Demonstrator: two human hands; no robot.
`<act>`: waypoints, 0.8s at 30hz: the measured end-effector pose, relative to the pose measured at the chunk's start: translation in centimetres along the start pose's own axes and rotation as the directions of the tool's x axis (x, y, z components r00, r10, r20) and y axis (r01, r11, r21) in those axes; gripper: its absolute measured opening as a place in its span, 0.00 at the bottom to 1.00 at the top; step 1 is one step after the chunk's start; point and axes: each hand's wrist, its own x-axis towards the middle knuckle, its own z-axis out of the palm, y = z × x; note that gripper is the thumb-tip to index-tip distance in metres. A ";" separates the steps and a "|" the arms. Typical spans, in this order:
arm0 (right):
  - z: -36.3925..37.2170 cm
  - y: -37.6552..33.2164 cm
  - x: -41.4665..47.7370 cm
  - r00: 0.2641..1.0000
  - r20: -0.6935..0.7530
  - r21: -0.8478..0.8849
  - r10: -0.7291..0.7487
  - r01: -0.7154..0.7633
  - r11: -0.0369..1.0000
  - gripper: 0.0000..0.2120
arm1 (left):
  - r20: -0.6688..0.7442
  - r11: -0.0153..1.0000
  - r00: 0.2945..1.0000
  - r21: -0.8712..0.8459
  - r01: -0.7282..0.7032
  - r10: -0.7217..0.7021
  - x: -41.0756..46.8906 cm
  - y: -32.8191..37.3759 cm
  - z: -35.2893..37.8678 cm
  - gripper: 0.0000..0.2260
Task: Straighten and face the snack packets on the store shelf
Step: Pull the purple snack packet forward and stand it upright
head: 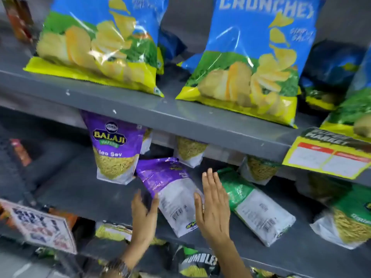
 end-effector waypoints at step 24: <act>3.4 8.4 4.7 0.676 0.711 0.581 0.194 -0.720 0.380 0.28 | 0.241 0.985 0.955 0.040 0.166 -0.171 4.6 1.3 1.5 0.23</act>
